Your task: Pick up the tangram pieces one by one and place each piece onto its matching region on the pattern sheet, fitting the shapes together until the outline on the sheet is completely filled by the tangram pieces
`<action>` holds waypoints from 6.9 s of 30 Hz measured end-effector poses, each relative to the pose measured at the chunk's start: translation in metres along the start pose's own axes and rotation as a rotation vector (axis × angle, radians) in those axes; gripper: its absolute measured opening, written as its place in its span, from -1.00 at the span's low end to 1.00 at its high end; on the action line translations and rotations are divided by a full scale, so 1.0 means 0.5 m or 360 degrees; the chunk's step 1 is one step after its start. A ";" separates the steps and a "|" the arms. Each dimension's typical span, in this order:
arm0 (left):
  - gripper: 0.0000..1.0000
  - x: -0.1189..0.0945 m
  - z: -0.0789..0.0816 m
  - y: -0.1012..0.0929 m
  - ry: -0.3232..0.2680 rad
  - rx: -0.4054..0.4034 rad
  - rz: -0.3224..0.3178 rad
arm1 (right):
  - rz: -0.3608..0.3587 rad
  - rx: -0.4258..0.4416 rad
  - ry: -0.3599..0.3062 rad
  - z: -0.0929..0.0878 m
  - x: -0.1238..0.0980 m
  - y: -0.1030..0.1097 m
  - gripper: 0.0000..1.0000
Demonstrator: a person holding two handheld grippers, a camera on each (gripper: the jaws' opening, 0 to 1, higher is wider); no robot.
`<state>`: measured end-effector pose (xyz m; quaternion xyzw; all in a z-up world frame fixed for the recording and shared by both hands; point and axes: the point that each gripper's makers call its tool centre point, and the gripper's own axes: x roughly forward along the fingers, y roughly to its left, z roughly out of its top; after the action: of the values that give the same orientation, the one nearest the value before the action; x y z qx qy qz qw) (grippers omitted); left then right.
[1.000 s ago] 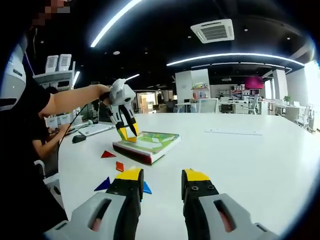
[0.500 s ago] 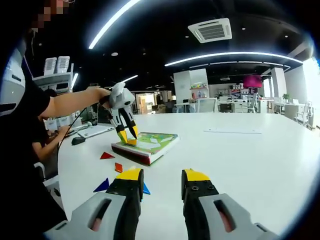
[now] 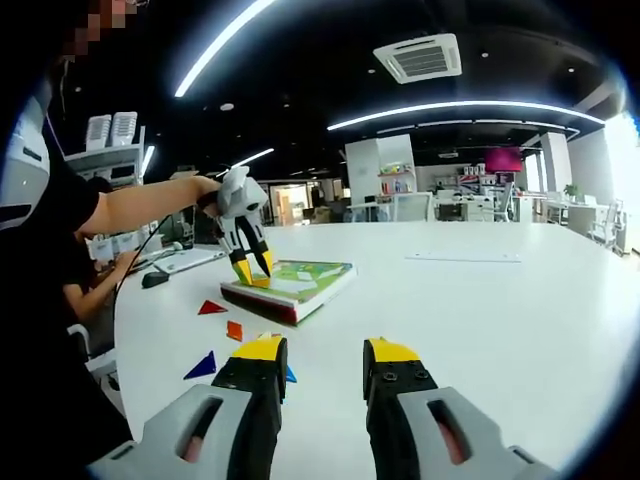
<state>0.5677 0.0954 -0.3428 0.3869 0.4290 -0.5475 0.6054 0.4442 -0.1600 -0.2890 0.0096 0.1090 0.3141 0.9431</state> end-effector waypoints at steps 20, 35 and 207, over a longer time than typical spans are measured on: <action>-0.62 -0.018 0.034 0.004 -0.0097 0.0011 0.0012 | 0.0008 0.0002 0.0014 -0.005 0.002 0.004 -0.37; -0.44 -0.003 0.024 -0.002 -0.0018 0.0141 0.0082 | 0.0016 0.0001 0.0013 -0.004 0.003 0.008 -0.37; -0.32 -0.122 0.032 -0.046 -0.0328 0.0024 0.0184 | 0.0005 0.0056 0.0074 -0.031 0.007 0.004 -0.37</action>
<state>0.5442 0.0982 -0.2797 0.3573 0.3374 -0.5517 0.6739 0.4425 -0.1573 -0.3045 0.0192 0.1363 0.3139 0.9394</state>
